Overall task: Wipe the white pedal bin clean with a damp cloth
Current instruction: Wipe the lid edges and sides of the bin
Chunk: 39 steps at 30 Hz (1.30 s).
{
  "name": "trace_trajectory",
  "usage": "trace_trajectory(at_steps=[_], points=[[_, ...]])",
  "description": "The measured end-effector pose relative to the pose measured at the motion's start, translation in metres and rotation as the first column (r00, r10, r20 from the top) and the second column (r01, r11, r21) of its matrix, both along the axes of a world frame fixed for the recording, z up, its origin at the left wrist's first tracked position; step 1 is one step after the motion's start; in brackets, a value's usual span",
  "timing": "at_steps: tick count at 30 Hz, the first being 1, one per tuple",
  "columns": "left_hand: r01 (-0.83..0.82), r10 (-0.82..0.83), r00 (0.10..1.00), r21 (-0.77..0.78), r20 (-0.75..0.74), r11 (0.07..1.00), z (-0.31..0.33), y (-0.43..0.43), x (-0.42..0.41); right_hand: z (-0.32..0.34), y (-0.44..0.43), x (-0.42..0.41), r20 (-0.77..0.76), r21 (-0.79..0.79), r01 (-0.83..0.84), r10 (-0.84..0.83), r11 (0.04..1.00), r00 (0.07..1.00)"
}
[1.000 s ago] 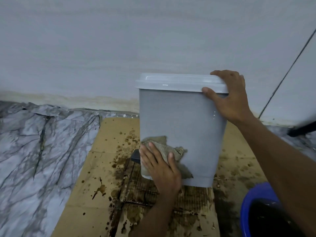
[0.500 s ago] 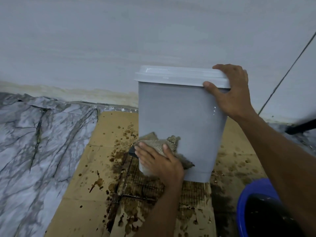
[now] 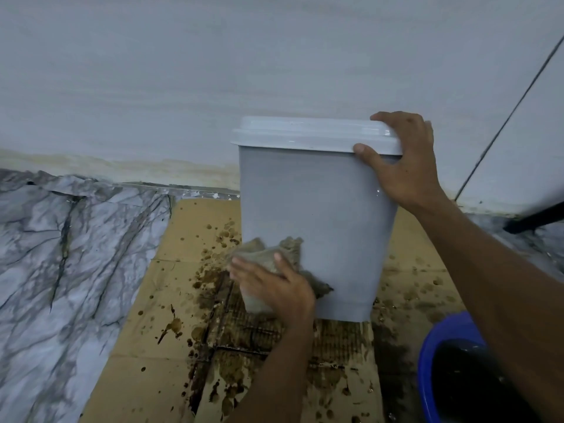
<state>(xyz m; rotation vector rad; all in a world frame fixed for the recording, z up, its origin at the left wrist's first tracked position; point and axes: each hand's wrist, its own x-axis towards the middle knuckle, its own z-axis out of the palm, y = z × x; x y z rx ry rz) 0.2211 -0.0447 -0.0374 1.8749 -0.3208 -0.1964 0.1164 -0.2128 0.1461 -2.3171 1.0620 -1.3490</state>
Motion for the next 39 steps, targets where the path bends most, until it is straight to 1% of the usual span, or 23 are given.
trace_trajectory(at_steps=[2,5,7,8,11,12,13,14,16,18,19,21,24,26,27,28,29,30,33,36,37,38,39], points=[[-0.088,0.089,0.960,0.016,-0.266,0.996,-0.003,0.007,-0.011,-0.001,0.000,-0.001,0.014,0.006,0.005,-0.005,1.000,1.000],[-0.095,0.104,0.886,0.043,-0.452,0.995,0.004,0.004,-0.048,-0.001,0.000,-0.001,0.014,0.006,0.013,-0.013,1.000,1.000],[-0.048,0.060,0.872,0.037,-0.486,0.998,0.020,-0.004,-0.075,-0.001,0.001,-0.002,0.011,0.002,0.013,-0.013,1.000,1.000],[-0.008,0.018,0.901,0.025,-0.434,1.000,0.027,-0.010,-0.085,-0.001,0.000,-0.003,0.010,-0.005,0.009,-0.009,1.000,1.000],[0.116,-0.110,0.985,0.043,-0.134,0.992,0.032,-0.023,-0.092,-0.001,-0.001,-0.004,-0.001,-0.009,-0.012,0.012,1.000,1.000],[0.154,-0.154,0.988,0.077,-0.004,0.985,0.027,-0.023,-0.086,-0.002,-0.002,-0.004,-0.001,-0.003,-0.014,0.014,1.000,1.000],[0.200,-0.216,0.965,0.113,0.151,0.973,0.024,-0.021,-0.077,-0.002,-0.002,-0.003,0.002,0.001,-0.013,0.013,1.000,1.000],[0.255,-0.292,0.904,0.154,0.312,0.955,0.023,-0.017,-0.064,-0.002,-0.003,-0.002,0.005,0.000,-0.010,0.010,1.000,1.000],[0.391,-0.465,0.699,0.254,0.542,0.884,0.023,-0.010,-0.033,-0.003,-0.004,-0.001,0.003,0.001,-0.005,0.005,1.000,1.000],[0.473,-0.619,0.405,0.425,0.673,0.771,0.022,-0.002,0.002,-0.004,-0.006,-0.001,0.005,0.015,0.001,-0.001,1.000,1.000],[0.470,-0.662,0.244,0.511,0.708,0.720,0.018,0.003,0.018,-0.004,-0.005,-0.001,0.009,0.024,0.002,-0.002,1.000,1.000],[0.426,-0.691,-0.023,0.632,0.723,0.647,0.004,0.016,0.043,-0.005,-0.005,-0.001,0.013,0.025,0.008,-0.008,1.000,1.000],[0.310,-0.703,-0.345,0.783,0.622,0.540,-0.023,0.042,0.071,-0.004,-0.004,0.000,0.017,0.036,0.019,-0.020,0.999,1.000],[0.221,-0.679,-0.509,0.843,0.529,0.491,-0.033,0.051,0.096,-0.005,-0.004,0.000,0.015,0.039,0.016,-0.017,0.999,1.000],[0.200,-0.666,-0.546,0.851,0.508,0.486,-0.032,0.052,0.109,-0.006,-0.004,0.000,0.011,0.038,0.012,-0.012,0.999,1.000],[0.196,-0.659,-0.552,0.848,0.511,0.492,-0.028,0.049,0.121,-0.006,-0.004,0.000,0.010,0.042,0.006,-0.007,0.999,1.000],[0.203,-0.665,-0.525,0.837,0.531,0.508,-0.022,0.046,0.129,-0.006,-0.004,0.000,0.012,0.049,0.003,-0.004,0.999,1.000],[0.214,-0.677,-0.471,0.818,0.566,0.534,-0.013,0.041,0.134,-0.006,-0.004,0.000,0.013,0.056,0.005,-0.006,0.998,1.000],[0.261,-0.662,-0.240,0.704,0.710,0.660,0.012,0.019,0.117,-0.004,-0.005,0.002,0.012,0.056,0.023,-0.024,0.998,1.000],[0.327,-0.632,-0.023,0.603,0.775,0.728,0.020,-0.001,0.070,-0.004,-0.006,0.003,0.003,0.045,0.020,-0.020,0.999,1.000],[0.353,-0.623,0.016,0.579,0.782,0.735,0.018,-0.005,0.054,-0.003,-0.006,0.002,0.005,0.040,0.017,-0.017,0.999,1.000],[0.375,-0.624,0.013,0.575,0.781,0.727,0.012,-0.004,0.040,-0.003,-0.005,0.001,0.009,0.037,0.017,-0.017,0.999,1.000],[0.384,-0.637,-0.029,0.597,0.770,0.704,0.002,-0.001,0.030,-0.003,-0.005,-0.001,0.014,0.040,0.018,-0.019,0.999,1.000]])
